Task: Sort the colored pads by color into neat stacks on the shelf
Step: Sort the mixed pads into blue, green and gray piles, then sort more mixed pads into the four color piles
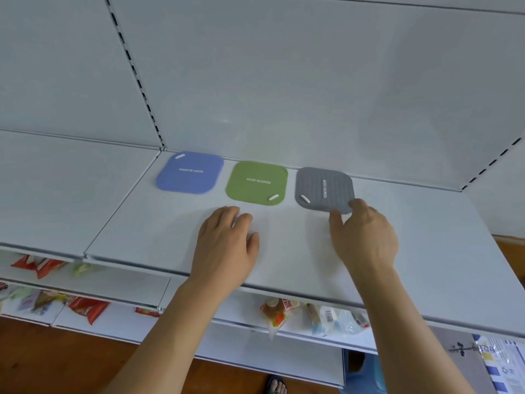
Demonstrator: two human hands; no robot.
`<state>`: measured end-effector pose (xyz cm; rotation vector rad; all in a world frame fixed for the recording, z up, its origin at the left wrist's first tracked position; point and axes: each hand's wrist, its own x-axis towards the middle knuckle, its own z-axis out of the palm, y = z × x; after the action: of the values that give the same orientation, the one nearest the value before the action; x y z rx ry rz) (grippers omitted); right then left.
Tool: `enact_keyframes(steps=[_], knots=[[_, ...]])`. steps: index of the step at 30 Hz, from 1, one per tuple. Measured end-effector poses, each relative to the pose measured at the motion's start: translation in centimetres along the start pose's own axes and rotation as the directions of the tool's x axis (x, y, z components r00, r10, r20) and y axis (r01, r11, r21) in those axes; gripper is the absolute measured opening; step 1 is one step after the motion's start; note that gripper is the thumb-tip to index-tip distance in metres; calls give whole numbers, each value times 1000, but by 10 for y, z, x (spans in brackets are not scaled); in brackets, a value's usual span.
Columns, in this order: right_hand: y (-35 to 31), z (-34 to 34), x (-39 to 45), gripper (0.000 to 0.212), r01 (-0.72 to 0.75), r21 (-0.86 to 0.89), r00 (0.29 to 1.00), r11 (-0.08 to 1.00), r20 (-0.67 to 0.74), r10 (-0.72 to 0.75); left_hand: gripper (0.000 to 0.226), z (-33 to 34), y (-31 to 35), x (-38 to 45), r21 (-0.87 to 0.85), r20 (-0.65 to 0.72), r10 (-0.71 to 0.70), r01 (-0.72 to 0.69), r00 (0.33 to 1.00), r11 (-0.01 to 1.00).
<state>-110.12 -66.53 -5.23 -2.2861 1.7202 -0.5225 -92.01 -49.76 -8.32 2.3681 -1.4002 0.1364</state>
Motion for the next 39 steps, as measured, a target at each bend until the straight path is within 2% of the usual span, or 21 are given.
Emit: enact_keyframes(steps=[3, 10, 13, 15, 17, 19, 23, 26, 31, 36, 39], knots=[[-20, 14, -45, 25, 197, 35, 980, 980, -47, -195, 33, -12, -15, -11, -23, 2, -3, 3, 1000, 1000], [-117, 37, -145, 26, 421, 66, 906, 905, 18, -423, 25, -73, -100, -68, -35, 38, -15, 16, 999, 999], [-170, 51, -190, 23, 524, 134, 844, 841, 50, -533, 30, -109, -149, -107, -21, 26, -69, 70, 997, 997], [-227, 71, -230, 26, 624, 207, 757, 754, 82, -649, 34, -136, -203, -149, -10, 31, -210, 210, 977, 978], [-242, 69, -240, 28, 635, 233, 739, 737, 94, -667, 34, -143, -211, -157, 3, 39, -241, 241, 970, 970], [-280, 84, -261, 30, 695, 256, 665, 672, 126, -736, 36, -158, -244, -182, 7, 62, -340, 340, 938, 940], [-351, 122, -293, 27, 783, 290, 482, 550, 275, -832, 37, -174, -321, -223, 29, 54, -495, 494, 867, 869], [-402, 153, -305, 30, 835, 296, 382, 464, 295, -876, 38, -187, -368, -239, 50, 30, -586, 584, 810, 810], [-506, 200, -321, 31, 826, 421, 290, 374, 252, -923, 41, -221, -451, -237, 106, 1, -702, 698, 712, 708], [-603, 223, -329, 23, 804, 526, 258, 277, 110, -960, 39, -265, -532, -218, 126, -77, -747, 750, 660, 649], [-662, 235, -328, 35, 829, 520, 202, 206, 66, -977, 35, -284, -579, -209, 84, -96, -787, 793, 610, 604]])
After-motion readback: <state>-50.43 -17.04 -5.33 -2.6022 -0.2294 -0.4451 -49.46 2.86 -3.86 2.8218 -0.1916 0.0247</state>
